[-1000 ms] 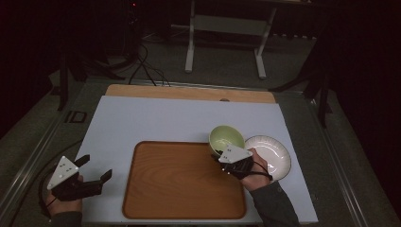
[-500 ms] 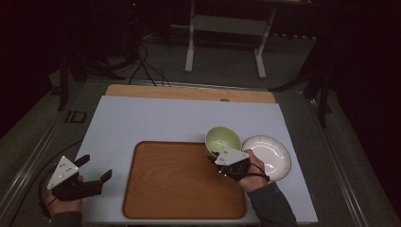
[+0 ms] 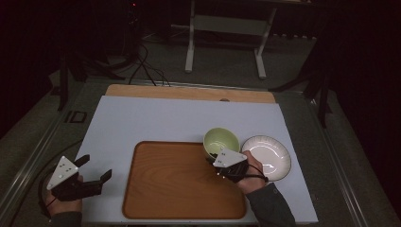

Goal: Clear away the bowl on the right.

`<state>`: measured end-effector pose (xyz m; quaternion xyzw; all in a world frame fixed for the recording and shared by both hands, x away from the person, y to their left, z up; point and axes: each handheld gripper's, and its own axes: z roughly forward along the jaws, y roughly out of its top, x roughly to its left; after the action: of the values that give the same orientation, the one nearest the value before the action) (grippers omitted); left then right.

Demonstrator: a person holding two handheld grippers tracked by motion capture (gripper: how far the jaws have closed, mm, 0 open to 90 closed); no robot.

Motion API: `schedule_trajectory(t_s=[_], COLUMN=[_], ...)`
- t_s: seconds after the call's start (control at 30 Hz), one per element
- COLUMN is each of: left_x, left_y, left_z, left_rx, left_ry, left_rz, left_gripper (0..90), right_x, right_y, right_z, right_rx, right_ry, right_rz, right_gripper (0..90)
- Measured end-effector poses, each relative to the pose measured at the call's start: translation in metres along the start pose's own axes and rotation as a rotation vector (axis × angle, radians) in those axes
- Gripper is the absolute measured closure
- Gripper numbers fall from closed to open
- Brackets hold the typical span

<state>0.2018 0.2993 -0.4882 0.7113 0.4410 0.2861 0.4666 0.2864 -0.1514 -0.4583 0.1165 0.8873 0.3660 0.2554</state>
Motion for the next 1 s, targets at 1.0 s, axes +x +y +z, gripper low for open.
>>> schedule_trajectory(t_s=[1.0], left_x=[0.0], left_y=[0.0], left_z=[0.0], left_rx=[0.0], left_ry=[0.001], left_rz=[-0.002], left_gripper=[6.4], right_x=[0.02], right_y=[0.01], right_z=[0.004], right_rx=[-0.025], right_ry=[0.037], right_rz=[-0.046], right_gripper=[81.2])
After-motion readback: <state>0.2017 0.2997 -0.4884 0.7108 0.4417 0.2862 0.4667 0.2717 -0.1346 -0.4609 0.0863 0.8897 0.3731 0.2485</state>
